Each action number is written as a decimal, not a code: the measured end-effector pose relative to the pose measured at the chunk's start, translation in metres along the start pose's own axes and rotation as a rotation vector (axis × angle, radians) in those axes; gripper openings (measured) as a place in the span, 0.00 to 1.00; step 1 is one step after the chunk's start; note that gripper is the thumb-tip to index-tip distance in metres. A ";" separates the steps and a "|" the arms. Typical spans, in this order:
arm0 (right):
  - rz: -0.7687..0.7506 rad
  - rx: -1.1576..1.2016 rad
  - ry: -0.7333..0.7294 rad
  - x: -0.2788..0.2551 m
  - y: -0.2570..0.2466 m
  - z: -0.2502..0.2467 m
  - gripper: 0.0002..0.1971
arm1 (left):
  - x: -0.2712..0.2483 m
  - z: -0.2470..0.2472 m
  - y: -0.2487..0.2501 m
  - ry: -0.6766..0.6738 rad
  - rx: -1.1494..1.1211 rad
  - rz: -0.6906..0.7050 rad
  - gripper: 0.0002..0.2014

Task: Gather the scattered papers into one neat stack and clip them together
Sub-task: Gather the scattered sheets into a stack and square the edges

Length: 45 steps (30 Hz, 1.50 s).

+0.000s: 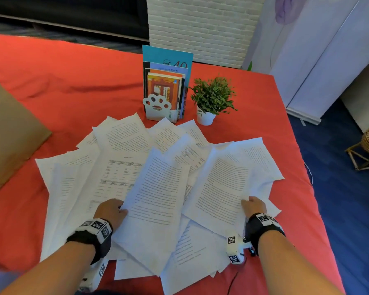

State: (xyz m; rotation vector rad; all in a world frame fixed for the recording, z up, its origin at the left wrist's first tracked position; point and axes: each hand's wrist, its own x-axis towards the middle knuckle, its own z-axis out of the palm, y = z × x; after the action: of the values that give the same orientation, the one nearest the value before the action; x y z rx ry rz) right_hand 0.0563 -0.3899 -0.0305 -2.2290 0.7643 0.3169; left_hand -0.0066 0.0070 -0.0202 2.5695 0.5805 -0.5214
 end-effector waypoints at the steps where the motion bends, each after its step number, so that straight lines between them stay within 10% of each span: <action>1: -0.020 -0.025 -0.005 0.002 0.000 0.001 0.07 | -0.004 -0.001 0.000 0.035 -0.042 -0.011 0.18; 9: -0.229 0.018 0.265 -0.017 -0.022 -0.010 0.11 | -0.019 -0.030 -0.021 0.322 -0.454 -0.112 0.32; 16: -0.364 0.254 0.336 -0.058 -0.067 -0.025 0.34 | 0.009 -0.047 -0.061 0.224 -0.314 -0.219 0.15; 20: -0.552 -0.020 0.522 -0.065 -0.079 -0.019 0.12 | 0.025 -0.048 -0.080 0.222 -0.207 -0.235 0.16; 24: -0.692 0.092 0.685 -0.081 -0.093 -0.005 0.06 | 0.038 -0.048 -0.103 0.149 -0.011 -0.240 0.27; 28: -0.808 0.198 0.819 -0.108 -0.119 0.005 0.04 | 0.038 -0.053 -0.111 0.115 -0.046 -0.173 0.16; 37: -0.253 0.234 0.271 -0.078 -0.133 0.063 0.10 | 0.020 -0.050 -0.118 0.225 -0.309 -0.138 0.07; 45: -0.052 0.073 0.001 -0.056 -0.094 0.121 0.04 | -0.012 -0.073 -0.102 0.397 -0.640 0.033 0.40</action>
State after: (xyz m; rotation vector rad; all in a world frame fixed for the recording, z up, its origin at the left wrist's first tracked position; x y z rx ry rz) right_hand 0.0704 -0.2271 -0.0355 -2.1768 0.7059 0.2591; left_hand -0.0463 0.1222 0.0107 2.0544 0.6965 0.1824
